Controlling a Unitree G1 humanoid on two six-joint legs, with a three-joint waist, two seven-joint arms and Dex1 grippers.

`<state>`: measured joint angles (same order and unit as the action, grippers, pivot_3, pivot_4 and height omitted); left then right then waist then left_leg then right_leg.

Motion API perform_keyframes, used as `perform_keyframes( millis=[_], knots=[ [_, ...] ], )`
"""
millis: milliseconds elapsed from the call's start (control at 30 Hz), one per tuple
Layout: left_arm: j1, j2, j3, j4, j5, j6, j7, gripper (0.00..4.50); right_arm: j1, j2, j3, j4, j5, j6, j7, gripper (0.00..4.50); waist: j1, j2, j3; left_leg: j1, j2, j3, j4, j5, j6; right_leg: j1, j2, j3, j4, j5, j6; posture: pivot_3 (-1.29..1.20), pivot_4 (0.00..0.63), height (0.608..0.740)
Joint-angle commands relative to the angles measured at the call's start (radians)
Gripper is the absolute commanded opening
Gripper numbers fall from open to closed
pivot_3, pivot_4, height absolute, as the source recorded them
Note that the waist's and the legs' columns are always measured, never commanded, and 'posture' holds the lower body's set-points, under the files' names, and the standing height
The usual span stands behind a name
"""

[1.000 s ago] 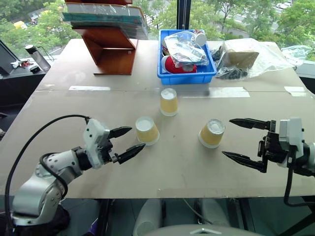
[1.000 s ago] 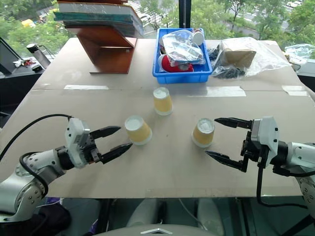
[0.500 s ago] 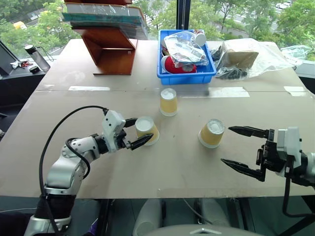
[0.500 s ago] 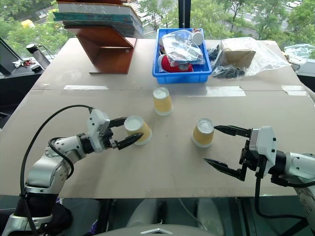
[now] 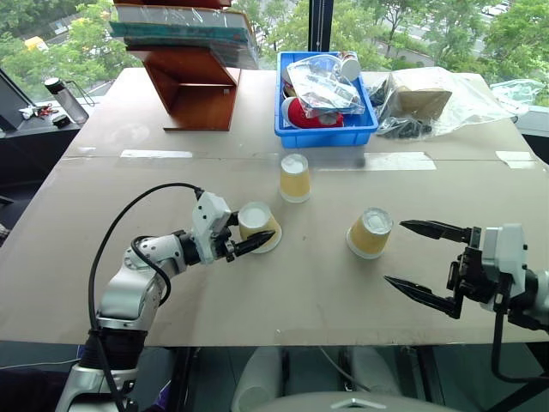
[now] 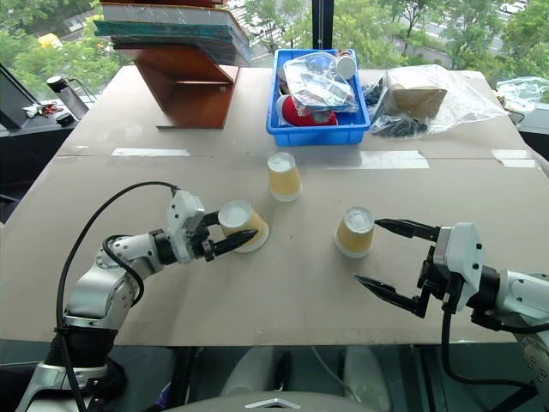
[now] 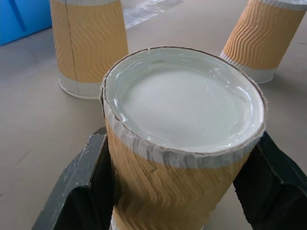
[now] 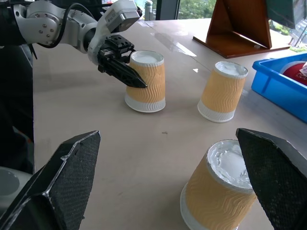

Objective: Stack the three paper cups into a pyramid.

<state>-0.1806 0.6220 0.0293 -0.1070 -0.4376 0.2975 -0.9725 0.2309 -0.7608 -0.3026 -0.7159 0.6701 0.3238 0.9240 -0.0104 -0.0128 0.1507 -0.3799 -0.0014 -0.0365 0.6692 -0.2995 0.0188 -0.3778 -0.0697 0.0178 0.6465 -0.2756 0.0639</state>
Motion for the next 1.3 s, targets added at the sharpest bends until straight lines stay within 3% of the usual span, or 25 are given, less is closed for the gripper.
perform_keyframes(
  millis=[33,233,600,1300],
  knots=[
    [-0.024,0.009,0.003,-0.059,-0.036,-0.005,-0.048,2.87,0.015,0.001,-0.037,-0.044,0.012,-0.004,-0.023,4.5,0.001,0.0,0.0,0.0,0.0,0.0,0.0,0.0,0.0,0.0,0.0,0.0,0.0,0.0,0.0,0.0,0.15,0.74],
    [-0.141,-0.022,-0.094,-0.049,-0.03,0.054,-0.102,2.87,0.054,0.013,-0.045,-0.074,0.003,-0.004,-0.064,4.5,0.008,0.0,0.0,0.0,-0.003,-0.001,0.001,0.0,0.0,0.0,0.0,-0.001,0.0,0.0,0.0,0.0,0.15,0.74],
    [-0.37,-0.187,-0.281,0.212,0.085,-0.007,-0.187,2.87,0.157,0.05,-0.059,-0.14,-0.044,-0.022,-0.126,4.5,0.003,-0.001,0.0,-0.001,-0.005,-0.001,0.001,0.001,-0.001,0.0,0.0,0.0,0.001,0.0,0.0,0.0,0.15,0.74],
    [-0.443,-0.253,-0.338,0.281,0.146,-0.017,-0.246,2.87,0.253,0.108,-0.049,-0.193,-0.102,-0.062,-0.174,4.5,0.0,-0.001,0.0,0.0,-0.006,-0.001,0.002,0.001,-0.001,0.0,0.0,0.0,0.002,0.0,0.0,0.0,0.15,0.74]
  ],
)
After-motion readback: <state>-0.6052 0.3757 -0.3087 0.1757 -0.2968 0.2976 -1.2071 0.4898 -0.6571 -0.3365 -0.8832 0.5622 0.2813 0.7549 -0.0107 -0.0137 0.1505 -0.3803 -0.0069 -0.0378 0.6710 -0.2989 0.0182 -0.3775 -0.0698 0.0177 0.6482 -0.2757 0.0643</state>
